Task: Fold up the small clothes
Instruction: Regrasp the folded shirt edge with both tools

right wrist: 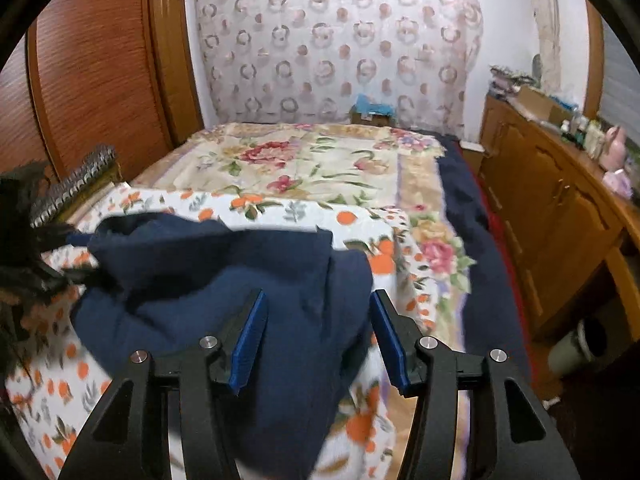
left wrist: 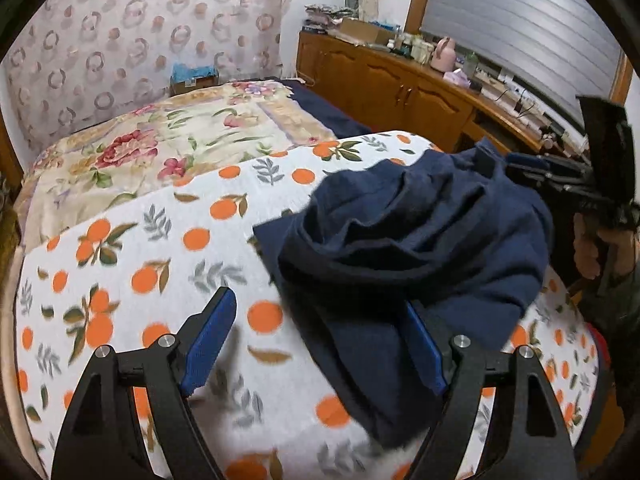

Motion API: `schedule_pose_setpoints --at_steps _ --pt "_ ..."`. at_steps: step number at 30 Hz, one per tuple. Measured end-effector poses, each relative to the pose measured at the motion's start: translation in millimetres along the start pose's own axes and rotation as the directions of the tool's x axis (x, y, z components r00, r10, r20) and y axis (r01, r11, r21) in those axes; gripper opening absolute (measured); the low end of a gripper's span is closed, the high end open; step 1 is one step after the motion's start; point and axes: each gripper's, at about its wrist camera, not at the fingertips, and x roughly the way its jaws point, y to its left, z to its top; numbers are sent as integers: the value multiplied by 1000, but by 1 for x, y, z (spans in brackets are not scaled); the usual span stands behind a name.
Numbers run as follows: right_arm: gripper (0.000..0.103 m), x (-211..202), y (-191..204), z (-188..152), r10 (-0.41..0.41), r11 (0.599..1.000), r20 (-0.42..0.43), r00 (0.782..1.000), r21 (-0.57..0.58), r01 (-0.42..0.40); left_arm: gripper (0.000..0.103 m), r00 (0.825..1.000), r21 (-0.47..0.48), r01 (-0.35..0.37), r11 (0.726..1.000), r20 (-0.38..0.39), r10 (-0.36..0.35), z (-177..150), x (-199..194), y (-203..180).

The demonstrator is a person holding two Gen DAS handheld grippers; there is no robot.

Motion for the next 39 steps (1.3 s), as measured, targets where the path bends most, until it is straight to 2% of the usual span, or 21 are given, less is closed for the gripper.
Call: schedule_pose_setpoints --at_steps 1,2,3,4,6,7,8,9,13,17,20,22,26,28,30,32,39 --pt "54 3 0 4 18 1000 -1 1000 3 -18 81 1000 -1 -5 1000 -3 5 2 2 0" --pt "49 0 -5 4 32 999 1 999 5 -32 81 1000 -2 -6 1000 -2 6 5 3 0" --pt "22 2 -5 6 57 998 0 998 1 -57 81 1000 -3 -7 1000 2 7 6 3 1" --pt "4 3 -5 7 86 996 -3 996 -8 -86 81 1000 -5 -13 1000 8 13 8 3 2" --pt "2 0 -12 6 53 999 59 997 -15 -52 81 999 -21 -30 999 36 31 12 0 5" --pt "2 -5 -19 6 -17 1000 99 995 19 15 81 997 -46 -47 998 63 50 13 -3 9" --pt "2 -7 -31 4 -84 994 96 992 80 77 81 995 -69 -56 996 81 61 13 -5 14" --pt "2 -5 -40 3 -106 986 78 991 136 95 81 993 -97 -59 993 92 68 13 -6 19" --pt "2 10 -41 -9 -139 983 9 990 121 137 81 994 -158 -59 986 78 72 15 -3 32" --pt "2 4 -44 -12 -118 985 -1 993 123 117 81 997 -152 -43 987 56 53 11 3 32" --pt "2 4 -47 -1 -105 987 10 994 125 103 62 1000 -133 1 991 21 1 10 13 27" --pt "2 2 -42 2 -105 988 12 994 117 102 45 999 -126 32 992 -8 -34 9 23 24" --pt "15 -1 -35 -8 -88 992 15 996 97 86 40 998 -115 58 992 -4 -59 11 26 19" --pt "46 -1 -35 -11 -61 994 6 998 93 60 32 997 -112 74 991 -1 -75 12 26 19" --pt "50 -2 -35 -15 -45 994 -4 999 97 45 27 997 -104 83 991 3 -83 11 25 19" --pt "56 -3 -40 -16 -45 993 9 999 107 44 26 997 -88 71 994 1 -72 12 24 16" --pt "62 9 -51 -17 5 987 -36 999 160 1 26 998 -92 62 994 1 -62 11 24 14"
